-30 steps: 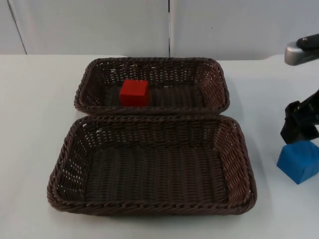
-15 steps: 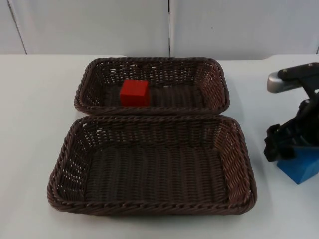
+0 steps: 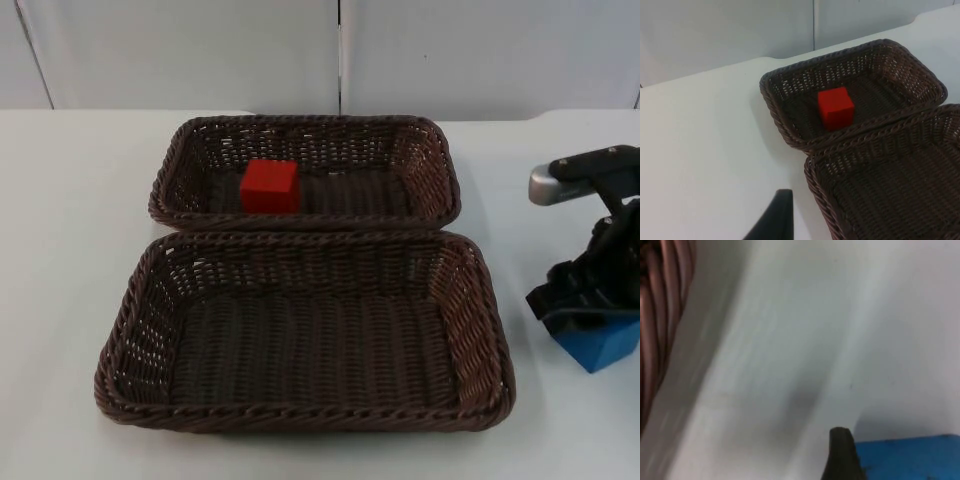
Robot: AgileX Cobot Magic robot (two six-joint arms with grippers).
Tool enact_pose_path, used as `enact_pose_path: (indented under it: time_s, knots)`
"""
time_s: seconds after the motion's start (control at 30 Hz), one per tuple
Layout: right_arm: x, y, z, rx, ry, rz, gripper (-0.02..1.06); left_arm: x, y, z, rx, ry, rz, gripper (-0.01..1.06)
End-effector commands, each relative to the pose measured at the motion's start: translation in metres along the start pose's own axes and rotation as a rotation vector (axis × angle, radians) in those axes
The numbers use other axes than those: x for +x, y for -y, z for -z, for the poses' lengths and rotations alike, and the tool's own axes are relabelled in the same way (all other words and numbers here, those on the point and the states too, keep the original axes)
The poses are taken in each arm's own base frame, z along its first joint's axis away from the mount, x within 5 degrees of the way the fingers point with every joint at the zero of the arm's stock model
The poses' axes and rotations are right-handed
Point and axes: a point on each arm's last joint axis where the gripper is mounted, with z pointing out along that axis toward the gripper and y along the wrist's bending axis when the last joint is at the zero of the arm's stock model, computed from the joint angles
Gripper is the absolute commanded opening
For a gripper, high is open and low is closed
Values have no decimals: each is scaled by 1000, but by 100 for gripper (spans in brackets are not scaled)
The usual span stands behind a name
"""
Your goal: Pick up one cube with the left hand and place it into the upper basket. Pick up one cube with the right hand and place it into the lower basket.
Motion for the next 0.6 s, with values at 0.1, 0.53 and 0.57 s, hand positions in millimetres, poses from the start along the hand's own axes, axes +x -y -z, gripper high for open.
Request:
enact_pose_path:
  time_s: [0.1, 0.53, 0.57]
  knots:
    - [-3, 0, 14, 11, -19, 27, 0, 1, 0, 0, 2, 4, 4, 105]
    - [-24, 5, 101, 36, 164, 20, 0, 1, 0, 0, 2, 4, 4, 105]
    - [-26, 5, 110, 38, 188, 19, 0, 1, 0, 0, 2, 4, 4, 105]
